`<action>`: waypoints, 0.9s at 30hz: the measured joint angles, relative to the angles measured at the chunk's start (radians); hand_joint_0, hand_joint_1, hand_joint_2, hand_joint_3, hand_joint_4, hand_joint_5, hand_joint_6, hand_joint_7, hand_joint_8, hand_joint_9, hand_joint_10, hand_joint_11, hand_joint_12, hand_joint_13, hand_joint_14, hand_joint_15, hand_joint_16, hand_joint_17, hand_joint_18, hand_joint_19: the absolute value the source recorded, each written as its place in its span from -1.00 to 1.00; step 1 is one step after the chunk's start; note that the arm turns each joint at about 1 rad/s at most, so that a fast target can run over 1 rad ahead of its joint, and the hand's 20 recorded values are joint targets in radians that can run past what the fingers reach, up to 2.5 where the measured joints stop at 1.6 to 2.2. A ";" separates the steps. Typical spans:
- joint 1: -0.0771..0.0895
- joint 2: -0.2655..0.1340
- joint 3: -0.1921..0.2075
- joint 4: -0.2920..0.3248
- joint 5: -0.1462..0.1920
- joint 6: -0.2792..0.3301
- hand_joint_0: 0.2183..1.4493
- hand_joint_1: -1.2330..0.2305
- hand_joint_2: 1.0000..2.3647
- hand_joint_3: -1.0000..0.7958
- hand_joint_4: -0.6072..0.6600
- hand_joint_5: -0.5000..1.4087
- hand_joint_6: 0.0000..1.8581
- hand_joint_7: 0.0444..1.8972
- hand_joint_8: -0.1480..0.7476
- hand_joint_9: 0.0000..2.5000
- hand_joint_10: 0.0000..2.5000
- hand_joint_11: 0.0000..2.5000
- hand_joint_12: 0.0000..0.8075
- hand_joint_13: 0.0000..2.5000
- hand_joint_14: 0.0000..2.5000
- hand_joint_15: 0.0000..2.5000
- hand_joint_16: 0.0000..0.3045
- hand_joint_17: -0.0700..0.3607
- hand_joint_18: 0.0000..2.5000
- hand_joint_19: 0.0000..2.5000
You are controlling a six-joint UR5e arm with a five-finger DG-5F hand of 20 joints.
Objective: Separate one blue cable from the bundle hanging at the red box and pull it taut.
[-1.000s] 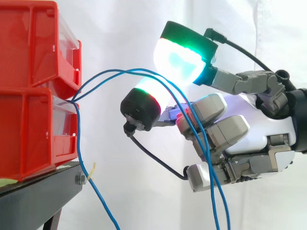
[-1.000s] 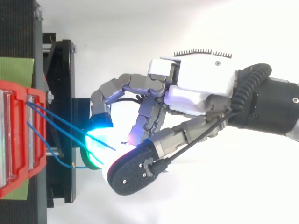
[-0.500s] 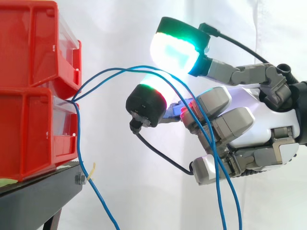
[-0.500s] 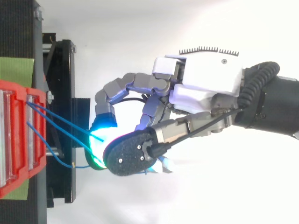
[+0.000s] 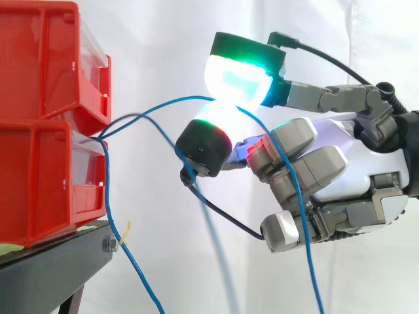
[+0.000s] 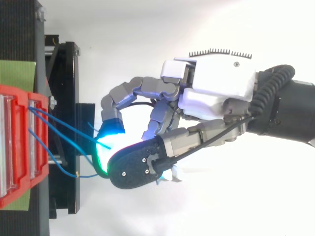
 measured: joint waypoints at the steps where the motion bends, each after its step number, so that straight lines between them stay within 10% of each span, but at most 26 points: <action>1: 0.000 0.000 0.000 0.000 0.000 0.000 -0.33 -0.43 -0.96 0.02 -0.28 -0.61 0.02 0.27 -0.01 0.08 -0.99 0.10 -0.21 0.11 -0.98 0.05 -0.68 -0.16 -0.25 -0.37; 11: 0.003 0.000 0.000 0.000 0.005 0.001 -0.32 -0.38 -0.97 -0.06 -0.20 -0.61 0.01 0.22 0.05 0.00 -0.98 0.01 -0.20 0.06 -0.98 -0.06 -0.68 -0.16 -0.28 -0.40; 18: 0.004 -0.001 -0.001 0.001 0.014 0.002 -0.32 -0.38 -0.97 -0.09 -0.18 -0.62 0.01 0.19 0.12 -0.17 -0.99 -0.49 -0.16 -0.12 -0.98 -0.57 -0.73 -0.24 -0.33 -0.52; 27: 0.004 -0.001 -0.002 0.005 0.015 0.002 -0.33 -0.39 -0.98 -0.06 -0.16 -0.61 0.01 0.19 0.15 -0.31 -0.99 -0.84 -0.13 -0.24 -0.99 -0.73 -0.70 -0.20 -0.32 -0.54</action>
